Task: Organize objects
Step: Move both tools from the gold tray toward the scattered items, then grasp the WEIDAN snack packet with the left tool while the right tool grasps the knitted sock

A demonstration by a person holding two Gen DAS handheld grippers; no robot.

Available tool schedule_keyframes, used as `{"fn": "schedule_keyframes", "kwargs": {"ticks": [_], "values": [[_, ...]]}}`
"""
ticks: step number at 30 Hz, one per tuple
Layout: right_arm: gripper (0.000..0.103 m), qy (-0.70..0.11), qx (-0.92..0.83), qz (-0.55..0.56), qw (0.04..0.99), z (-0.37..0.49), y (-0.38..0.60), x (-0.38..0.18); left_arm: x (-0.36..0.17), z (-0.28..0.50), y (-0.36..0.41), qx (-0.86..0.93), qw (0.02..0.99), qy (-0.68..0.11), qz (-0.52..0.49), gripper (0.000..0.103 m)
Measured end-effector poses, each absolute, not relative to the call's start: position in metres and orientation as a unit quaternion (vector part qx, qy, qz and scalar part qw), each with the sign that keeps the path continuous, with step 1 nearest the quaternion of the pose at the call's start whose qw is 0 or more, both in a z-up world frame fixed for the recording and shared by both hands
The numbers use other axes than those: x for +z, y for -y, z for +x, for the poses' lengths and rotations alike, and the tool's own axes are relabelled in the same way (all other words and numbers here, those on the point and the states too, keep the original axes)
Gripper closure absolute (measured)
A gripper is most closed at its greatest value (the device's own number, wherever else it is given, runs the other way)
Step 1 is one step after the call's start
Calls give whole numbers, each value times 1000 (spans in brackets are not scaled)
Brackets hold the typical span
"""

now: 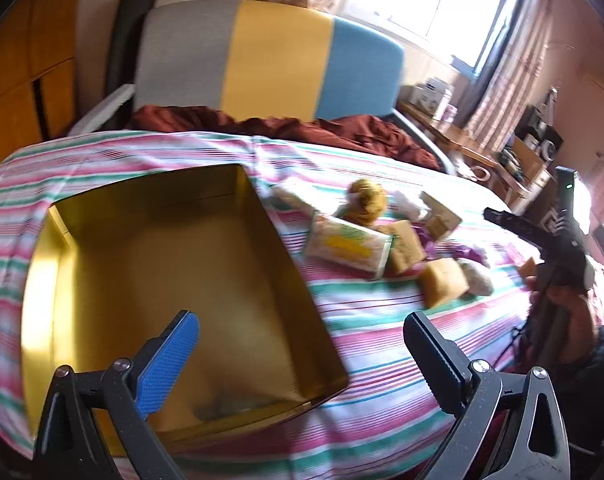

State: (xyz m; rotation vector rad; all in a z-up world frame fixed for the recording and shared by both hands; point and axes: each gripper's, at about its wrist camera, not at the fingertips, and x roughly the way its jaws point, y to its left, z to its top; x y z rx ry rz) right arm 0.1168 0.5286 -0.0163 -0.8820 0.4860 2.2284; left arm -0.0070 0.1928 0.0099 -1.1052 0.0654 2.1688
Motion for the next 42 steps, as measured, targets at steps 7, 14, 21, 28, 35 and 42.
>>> {"fn": "schedule_keyframes", "kwargs": {"ticks": [7,14,21,28,35,42], "values": [[5,-246,849,-331,330,124,-536,-20,17,-18,-271,799,382,-2,-464,0],[5,-255,856,-318,317,126,-536,-18,-26,-52,-338,746,334,68,-572,2],[5,-287,856,-305,303,132,-542,-19,-71,-89,-347,717,220,157,-643,2],[5,-331,847,-281,306,148,-555,-19,-91,-100,-357,739,173,137,-637,2],[5,-359,834,-285,309,151,-564,-25,-86,-91,-364,780,204,75,-587,31],[5,-358,827,-292,319,151,-566,-28,-77,-79,-347,783,256,37,-566,51]]}}
